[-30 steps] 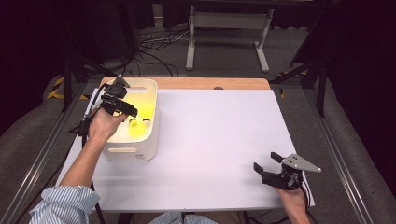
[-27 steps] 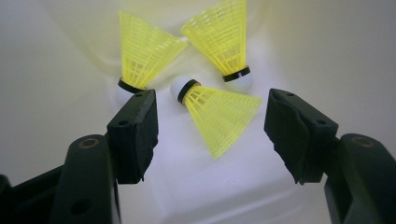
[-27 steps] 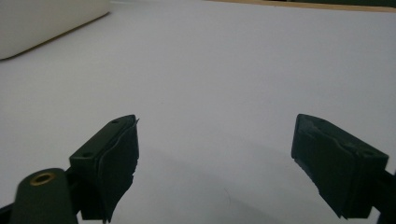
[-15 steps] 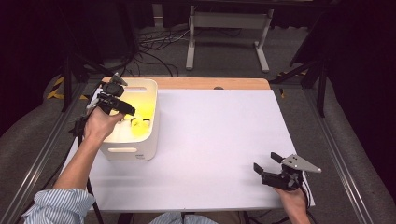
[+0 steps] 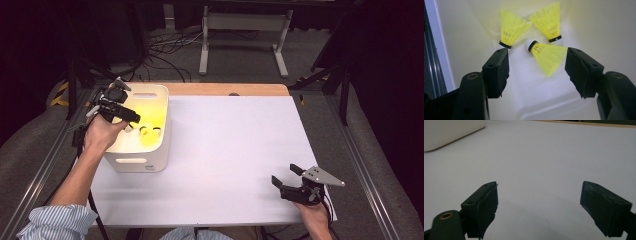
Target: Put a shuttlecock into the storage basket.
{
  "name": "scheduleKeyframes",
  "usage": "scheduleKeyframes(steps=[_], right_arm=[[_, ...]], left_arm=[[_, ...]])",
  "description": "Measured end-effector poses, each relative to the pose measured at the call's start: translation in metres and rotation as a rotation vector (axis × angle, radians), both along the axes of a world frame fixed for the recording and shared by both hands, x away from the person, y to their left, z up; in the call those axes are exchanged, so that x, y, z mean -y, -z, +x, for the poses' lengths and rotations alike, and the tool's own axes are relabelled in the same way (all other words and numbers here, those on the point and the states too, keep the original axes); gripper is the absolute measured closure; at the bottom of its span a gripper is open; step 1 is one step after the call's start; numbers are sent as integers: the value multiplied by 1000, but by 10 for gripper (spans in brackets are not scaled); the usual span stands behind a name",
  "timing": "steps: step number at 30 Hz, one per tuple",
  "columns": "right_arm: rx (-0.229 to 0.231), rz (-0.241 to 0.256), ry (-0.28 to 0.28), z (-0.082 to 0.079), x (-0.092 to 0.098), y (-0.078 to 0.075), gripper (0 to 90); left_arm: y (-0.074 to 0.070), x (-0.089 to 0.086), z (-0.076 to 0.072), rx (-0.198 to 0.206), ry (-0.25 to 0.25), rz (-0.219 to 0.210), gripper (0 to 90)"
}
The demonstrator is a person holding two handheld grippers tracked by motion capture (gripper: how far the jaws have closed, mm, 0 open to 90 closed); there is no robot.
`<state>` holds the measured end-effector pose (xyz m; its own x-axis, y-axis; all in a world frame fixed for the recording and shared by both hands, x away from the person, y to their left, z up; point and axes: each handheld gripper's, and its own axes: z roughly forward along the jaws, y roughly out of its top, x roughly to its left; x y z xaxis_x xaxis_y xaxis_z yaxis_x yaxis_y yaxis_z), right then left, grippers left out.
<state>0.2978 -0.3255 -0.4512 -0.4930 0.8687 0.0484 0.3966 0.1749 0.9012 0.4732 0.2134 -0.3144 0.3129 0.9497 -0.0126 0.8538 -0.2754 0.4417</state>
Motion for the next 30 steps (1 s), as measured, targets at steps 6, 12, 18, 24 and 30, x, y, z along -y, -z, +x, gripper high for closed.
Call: scheduleKeyframes(steps=[6,12,18,24,30], right_arm=[[1,2,0,0,0,0,149],[1,2,-2,0,0,0,149],[0,1,-4,0,0,0,149],[1,0,-5,0,0,0,148],[0,0,-4,0,0,0,149]], left_arm=[[-3,-2,-2,8,-5,-5,366],[-4,-4,-4,6,-4,2,379],[-6,-9,-6,11,-8,-4,382],[-8,-14,-9,17,-21,-17,381],[-11,-19,-11,21,-27,-31,381]])
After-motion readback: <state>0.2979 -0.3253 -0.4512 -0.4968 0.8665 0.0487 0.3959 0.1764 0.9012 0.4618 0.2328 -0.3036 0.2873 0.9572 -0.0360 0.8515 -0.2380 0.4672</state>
